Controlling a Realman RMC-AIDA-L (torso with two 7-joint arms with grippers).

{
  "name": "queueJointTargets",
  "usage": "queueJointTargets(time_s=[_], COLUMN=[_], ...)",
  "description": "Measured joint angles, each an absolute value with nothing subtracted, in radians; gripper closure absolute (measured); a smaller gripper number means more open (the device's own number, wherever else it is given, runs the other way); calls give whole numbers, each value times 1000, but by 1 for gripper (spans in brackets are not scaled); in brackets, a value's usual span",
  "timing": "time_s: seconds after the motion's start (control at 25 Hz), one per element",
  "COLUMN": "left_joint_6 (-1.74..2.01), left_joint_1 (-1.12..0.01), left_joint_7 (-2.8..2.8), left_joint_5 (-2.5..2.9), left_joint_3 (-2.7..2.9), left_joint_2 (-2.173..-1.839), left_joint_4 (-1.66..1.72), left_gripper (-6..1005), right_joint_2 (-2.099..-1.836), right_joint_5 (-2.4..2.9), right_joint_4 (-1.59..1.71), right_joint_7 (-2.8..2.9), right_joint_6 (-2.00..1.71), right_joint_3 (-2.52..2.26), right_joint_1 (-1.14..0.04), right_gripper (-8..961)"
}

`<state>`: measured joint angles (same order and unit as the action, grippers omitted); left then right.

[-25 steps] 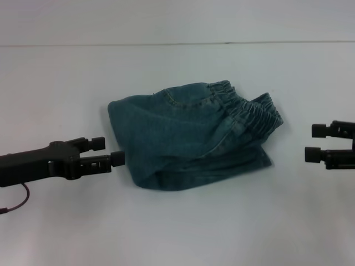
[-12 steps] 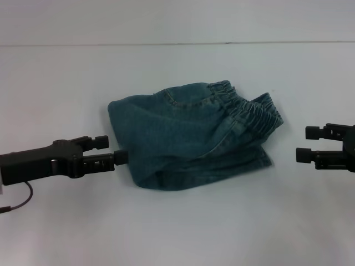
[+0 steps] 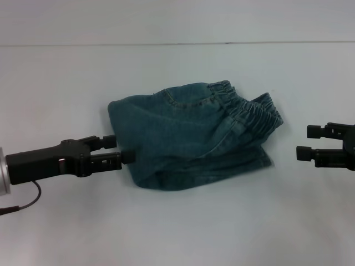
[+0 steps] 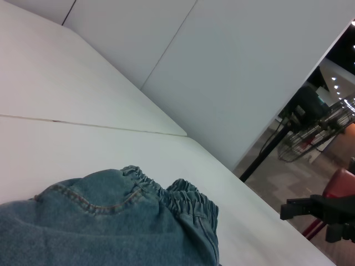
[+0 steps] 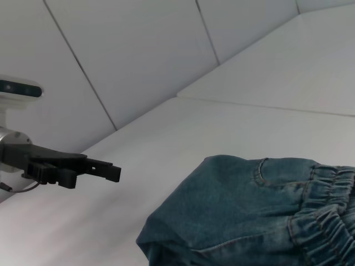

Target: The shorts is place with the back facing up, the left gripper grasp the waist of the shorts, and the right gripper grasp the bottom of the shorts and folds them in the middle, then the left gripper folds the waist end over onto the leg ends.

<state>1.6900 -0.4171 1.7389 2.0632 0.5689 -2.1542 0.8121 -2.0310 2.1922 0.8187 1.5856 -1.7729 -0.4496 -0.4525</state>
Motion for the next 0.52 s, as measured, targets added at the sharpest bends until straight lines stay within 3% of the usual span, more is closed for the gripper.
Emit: queueJointTargets(time_s=[0.52], left_joint_6=[1684], left_joint_1=[-426], left_joint_7=[1739], left_joint_5=[2063], left_joint_3=[573], left_joint_2=[-2158], left_joint_4=[798], left_gripper=[52], right_joint_2=[-2032], right_joint_5=[2192], right_joint_4=[818], right_joint_7=[1586], right_joint_6=[-1749], right_joint_3=[-449], right_joint_1=[-451], right_gripper=[69])
